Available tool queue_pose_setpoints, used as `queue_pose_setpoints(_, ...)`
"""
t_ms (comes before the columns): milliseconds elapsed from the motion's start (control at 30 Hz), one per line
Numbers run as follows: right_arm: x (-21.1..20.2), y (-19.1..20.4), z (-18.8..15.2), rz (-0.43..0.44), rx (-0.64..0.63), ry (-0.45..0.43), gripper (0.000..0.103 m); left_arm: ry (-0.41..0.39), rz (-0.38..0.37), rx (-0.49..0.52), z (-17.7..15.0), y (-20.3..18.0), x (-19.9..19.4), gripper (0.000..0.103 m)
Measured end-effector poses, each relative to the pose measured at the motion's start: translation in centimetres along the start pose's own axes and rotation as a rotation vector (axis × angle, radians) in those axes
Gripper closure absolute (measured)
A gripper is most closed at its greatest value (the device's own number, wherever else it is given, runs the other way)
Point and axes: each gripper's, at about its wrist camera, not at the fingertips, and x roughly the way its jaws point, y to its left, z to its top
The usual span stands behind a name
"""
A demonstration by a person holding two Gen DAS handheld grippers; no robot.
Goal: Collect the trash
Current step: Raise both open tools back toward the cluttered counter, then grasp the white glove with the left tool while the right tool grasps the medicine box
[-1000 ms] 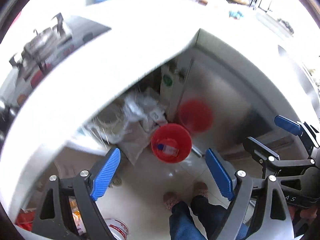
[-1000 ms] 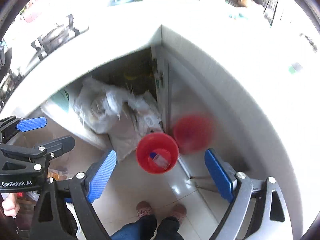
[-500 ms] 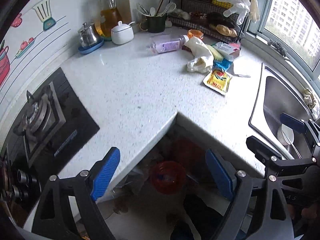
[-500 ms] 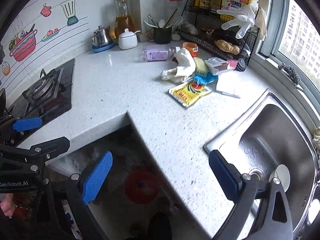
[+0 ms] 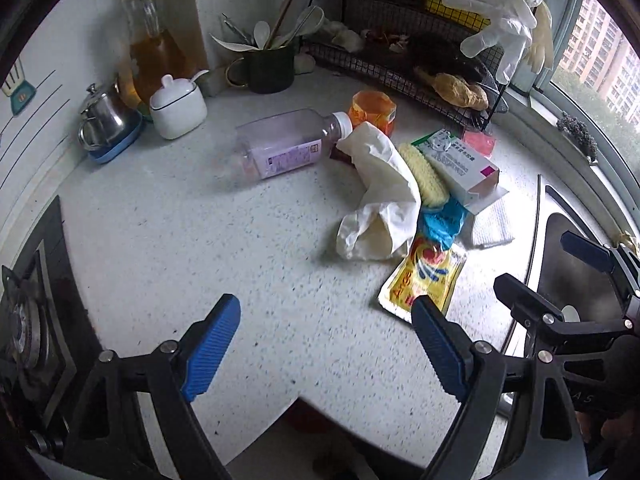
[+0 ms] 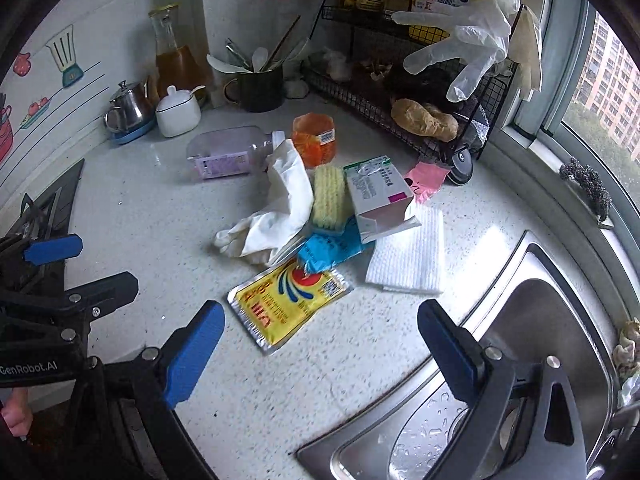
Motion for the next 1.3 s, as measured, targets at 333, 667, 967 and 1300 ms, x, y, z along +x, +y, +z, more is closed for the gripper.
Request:
queue_pose_setpoints(333, 5.1, -5.2, 4.2, -0.042, 0.046, 0.053, 0.006, 0.075, -0.037, 0.023, 6.4, -3.3, 6.8, 0.017)
queue_pose_setpoints(667, 8.1, -8.3, 4.5, -0.073, 0.085, 0.102, 0.006, 0.130, -0.067, 0.074, 8.5, -5.7, 11.7, 0.017)
queue_pose_setpoints(967, 9.3, -8.6, 4.5, -0.076, 0.082, 0.123, 0.006, 0.153, -0.066, 0.037, 7.8, -4.8, 13.4, 0.032)
queue_pose_setpoints(1300, 8.5, -7.4, 5.9, -0.065, 0.056, 0.118, 0.006, 0.149, -0.131, -0.011, 7.4, -2.1, 12.0, 0.090)
